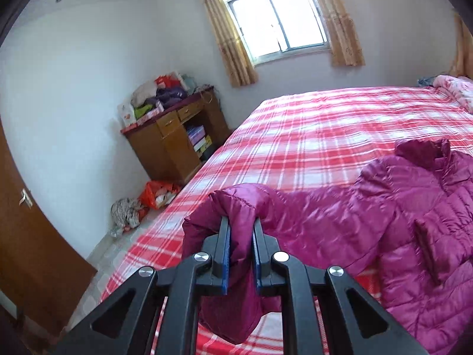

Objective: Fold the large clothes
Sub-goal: 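Grasp the other jacket sleeve with the left gripper, then fold the held sleeve across the jacket front and open the left gripper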

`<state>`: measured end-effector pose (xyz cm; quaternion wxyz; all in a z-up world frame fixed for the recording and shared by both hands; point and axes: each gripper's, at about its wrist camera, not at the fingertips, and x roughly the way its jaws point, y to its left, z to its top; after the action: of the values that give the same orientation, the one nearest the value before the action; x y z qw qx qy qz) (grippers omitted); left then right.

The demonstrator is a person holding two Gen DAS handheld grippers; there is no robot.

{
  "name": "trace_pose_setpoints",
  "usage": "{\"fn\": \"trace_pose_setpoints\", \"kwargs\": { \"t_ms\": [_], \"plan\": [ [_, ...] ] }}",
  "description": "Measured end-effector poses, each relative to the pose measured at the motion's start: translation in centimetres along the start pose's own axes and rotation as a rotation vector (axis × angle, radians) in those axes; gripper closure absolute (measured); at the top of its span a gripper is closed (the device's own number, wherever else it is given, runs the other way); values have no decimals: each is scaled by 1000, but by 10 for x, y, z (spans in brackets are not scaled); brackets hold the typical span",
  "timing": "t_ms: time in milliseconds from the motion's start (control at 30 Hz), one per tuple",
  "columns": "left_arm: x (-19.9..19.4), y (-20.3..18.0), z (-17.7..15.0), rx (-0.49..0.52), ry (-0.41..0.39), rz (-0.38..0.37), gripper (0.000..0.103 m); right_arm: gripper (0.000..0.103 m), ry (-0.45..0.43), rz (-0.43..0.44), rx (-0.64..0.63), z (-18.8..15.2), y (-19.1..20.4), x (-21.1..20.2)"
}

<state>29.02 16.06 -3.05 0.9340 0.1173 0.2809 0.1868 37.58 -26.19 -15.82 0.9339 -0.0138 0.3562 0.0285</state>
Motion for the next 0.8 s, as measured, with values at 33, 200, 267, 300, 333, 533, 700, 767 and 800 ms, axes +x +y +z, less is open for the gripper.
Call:
{"fn": "trace_pose_setpoints", "kwargs": {
  "t_ms": [33,200,267,300,333,533,700,767,800],
  "plan": [
    [-4,-9,6,17,-14,-9,91,25,3,-2,1,-1,-2,1],
    [-19,-50,28,77,-54,-70,91,25,7,-7,-5,-9,-8,-2],
    [-25,-69,35,95,-67,-101,92,25,9,-9,-2,-13,-9,-2],
    [-29,-78,38,105,-74,-115,92,25,13,-8,2,-15,-10,-1],
    [-32,-90,41,116,-82,-131,92,25,18,-6,10,-16,-12,0],
    [-48,-150,55,165,-110,-220,93,25,42,14,101,-22,-31,3],
    [-63,-195,63,191,-132,-307,93,25,52,24,149,-25,-37,5],
    [-68,-213,65,202,-135,-336,93,25,54,24,151,-26,-38,5],
    [-71,-222,64,209,-135,-351,93,25,55,22,151,-26,-38,6]
  ]
}}
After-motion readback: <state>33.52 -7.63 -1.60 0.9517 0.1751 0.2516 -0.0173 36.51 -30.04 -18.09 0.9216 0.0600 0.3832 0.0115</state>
